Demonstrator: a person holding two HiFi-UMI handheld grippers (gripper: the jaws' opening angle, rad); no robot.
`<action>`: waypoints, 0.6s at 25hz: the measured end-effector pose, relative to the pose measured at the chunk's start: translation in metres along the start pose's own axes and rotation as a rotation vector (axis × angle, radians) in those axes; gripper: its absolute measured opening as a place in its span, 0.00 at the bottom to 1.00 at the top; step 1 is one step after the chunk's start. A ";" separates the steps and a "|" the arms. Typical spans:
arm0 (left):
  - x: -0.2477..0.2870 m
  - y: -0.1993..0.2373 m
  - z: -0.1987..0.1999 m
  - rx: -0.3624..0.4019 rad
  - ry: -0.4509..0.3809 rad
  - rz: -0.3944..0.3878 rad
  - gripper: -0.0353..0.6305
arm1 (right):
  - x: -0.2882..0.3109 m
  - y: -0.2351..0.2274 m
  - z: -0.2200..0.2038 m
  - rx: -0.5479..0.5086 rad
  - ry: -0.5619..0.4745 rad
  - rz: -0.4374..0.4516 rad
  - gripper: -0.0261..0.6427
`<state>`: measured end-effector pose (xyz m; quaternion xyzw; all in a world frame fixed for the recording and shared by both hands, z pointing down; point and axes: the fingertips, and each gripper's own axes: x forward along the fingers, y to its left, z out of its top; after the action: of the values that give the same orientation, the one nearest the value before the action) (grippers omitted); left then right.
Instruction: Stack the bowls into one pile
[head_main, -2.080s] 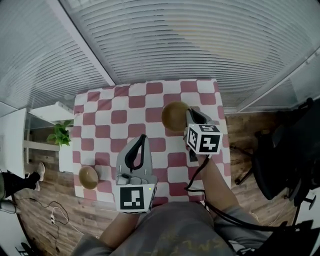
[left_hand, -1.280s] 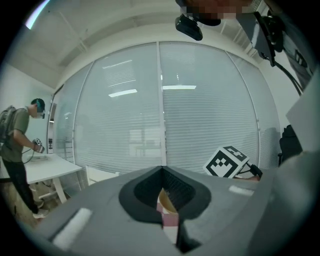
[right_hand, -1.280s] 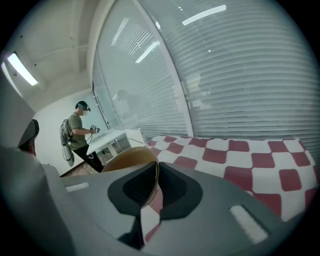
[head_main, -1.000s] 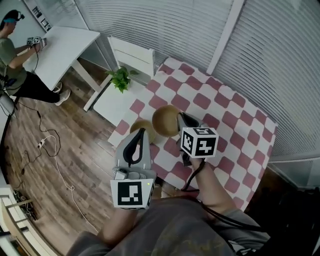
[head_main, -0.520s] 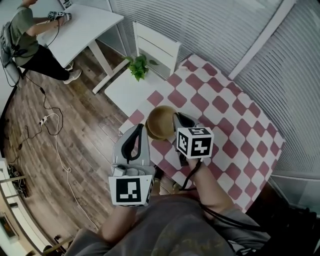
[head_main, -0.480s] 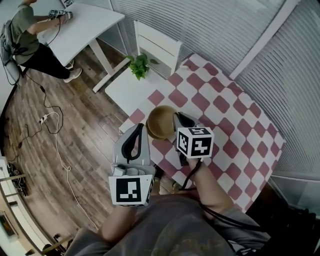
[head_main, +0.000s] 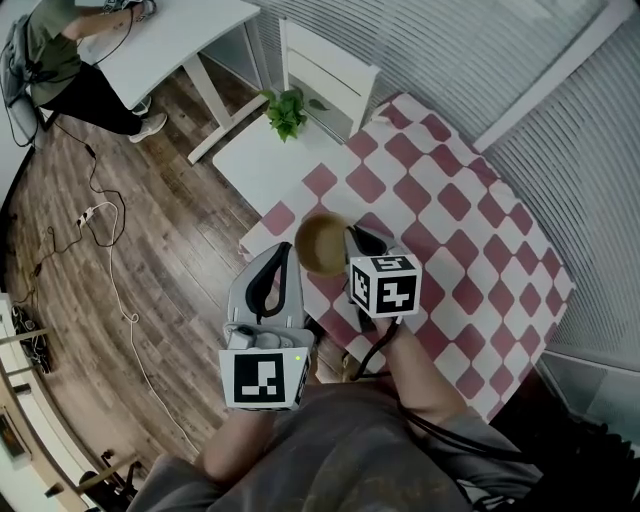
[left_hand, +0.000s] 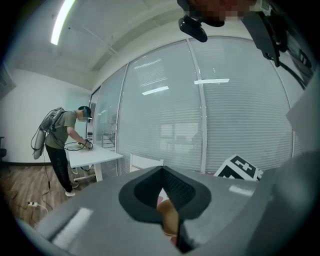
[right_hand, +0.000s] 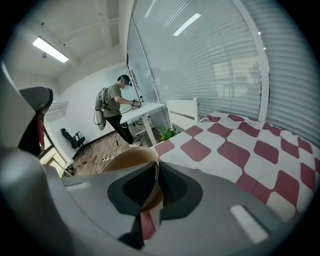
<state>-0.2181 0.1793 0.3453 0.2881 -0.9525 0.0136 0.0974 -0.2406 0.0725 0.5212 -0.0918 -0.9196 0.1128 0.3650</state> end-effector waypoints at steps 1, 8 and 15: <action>0.000 0.001 -0.001 -0.002 0.003 0.002 0.05 | 0.001 0.000 -0.001 -0.001 0.001 0.000 0.11; -0.001 0.007 -0.006 -0.017 0.016 0.012 0.05 | 0.005 0.002 -0.002 -0.022 0.012 -0.009 0.12; 0.005 0.009 -0.010 -0.020 0.022 0.009 0.05 | 0.010 0.000 -0.004 -0.036 0.017 -0.005 0.17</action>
<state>-0.2256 0.1853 0.3562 0.2825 -0.9528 0.0077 0.1106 -0.2453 0.0754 0.5302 -0.0968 -0.9185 0.0946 0.3714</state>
